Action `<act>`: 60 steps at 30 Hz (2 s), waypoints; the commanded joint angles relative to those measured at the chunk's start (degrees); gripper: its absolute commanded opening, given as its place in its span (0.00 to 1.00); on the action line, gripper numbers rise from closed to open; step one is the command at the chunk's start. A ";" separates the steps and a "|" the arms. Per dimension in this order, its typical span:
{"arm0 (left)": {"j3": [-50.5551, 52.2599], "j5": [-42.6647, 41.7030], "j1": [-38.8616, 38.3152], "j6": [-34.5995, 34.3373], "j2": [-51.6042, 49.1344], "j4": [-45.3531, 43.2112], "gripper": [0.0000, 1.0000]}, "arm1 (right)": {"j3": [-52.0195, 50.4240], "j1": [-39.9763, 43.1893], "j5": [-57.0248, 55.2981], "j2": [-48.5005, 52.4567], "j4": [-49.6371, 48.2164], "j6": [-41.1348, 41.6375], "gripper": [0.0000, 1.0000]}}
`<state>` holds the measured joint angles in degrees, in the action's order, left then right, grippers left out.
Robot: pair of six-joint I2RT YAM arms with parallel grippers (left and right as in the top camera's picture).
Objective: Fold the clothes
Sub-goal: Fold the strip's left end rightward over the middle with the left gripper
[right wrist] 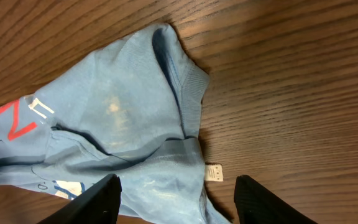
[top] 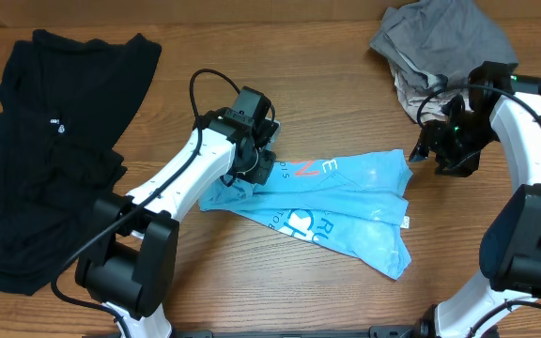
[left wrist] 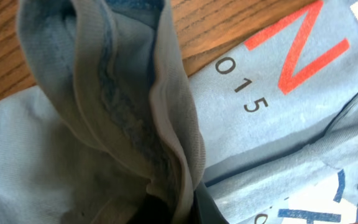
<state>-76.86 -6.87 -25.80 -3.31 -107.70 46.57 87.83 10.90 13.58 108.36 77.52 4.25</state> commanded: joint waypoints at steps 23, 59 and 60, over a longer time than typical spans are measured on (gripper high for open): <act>-6.64 -10.54 -0.85 -5.66 -0.20 5.73 0.04 | 1.27 0.33 0.63 -1.68 -0.79 -0.24 0.63; -16.39 2.82 3.63 -4.37 -0.17 15.80 0.98 | -18.05 -1.75 7.67 -1.68 -7.76 -0.33 0.64; -17.18 2.82 4.35 -4.35 -0.17 16.26 0.98 | -18.82 -1.86 7.80 -1.68 -8.35 -0.07 0.64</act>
<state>-89.34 -5.48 -24.93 -8.43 -107.81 61.69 72.20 10.04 18.39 108.12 70.54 4.29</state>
